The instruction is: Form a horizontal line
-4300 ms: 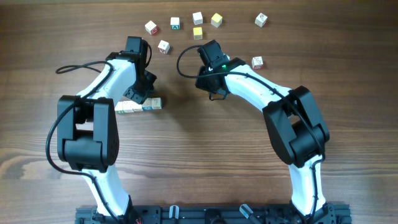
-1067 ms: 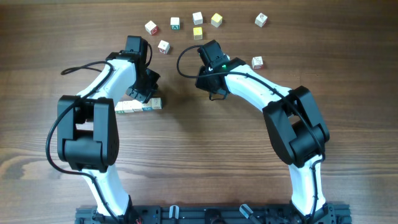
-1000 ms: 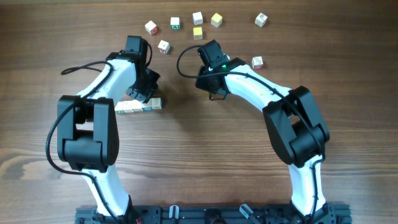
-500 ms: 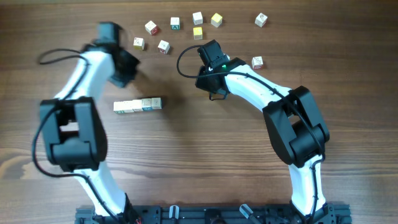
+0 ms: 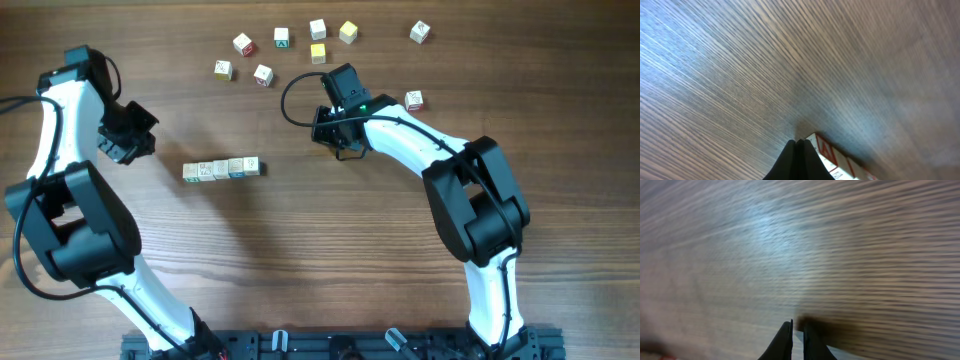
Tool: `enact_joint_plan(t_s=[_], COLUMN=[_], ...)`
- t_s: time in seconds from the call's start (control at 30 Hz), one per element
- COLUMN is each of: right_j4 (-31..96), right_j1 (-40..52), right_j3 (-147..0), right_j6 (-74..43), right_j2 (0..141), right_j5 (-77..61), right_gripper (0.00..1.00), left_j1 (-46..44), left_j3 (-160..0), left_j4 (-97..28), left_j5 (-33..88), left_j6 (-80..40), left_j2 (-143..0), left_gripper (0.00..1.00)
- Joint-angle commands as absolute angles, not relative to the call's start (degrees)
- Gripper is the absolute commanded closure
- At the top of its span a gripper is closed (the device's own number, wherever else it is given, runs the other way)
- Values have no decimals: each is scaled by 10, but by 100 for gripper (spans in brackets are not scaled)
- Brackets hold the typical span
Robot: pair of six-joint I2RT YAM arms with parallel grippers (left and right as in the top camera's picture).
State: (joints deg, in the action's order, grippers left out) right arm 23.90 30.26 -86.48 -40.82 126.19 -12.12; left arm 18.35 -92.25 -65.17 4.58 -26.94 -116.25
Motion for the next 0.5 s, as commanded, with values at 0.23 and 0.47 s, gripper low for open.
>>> enact_joint_plan(t_s=[0.23,0.47], right_j4=[284,253], right_j1=[311,344], right_j3=[-848,-848], right_j6=[-372,-373], right_j2=[1310,1318], right_j5=[-272,-258], right_gripper=[96,94], left_j1=[185,183], left_j3=[-813,-778], left_j4=[-585,-542], left_j5=[45,47], left_j6=[-227,-227], left_j2=[-1171,-1171], left_gripper=[96,96])
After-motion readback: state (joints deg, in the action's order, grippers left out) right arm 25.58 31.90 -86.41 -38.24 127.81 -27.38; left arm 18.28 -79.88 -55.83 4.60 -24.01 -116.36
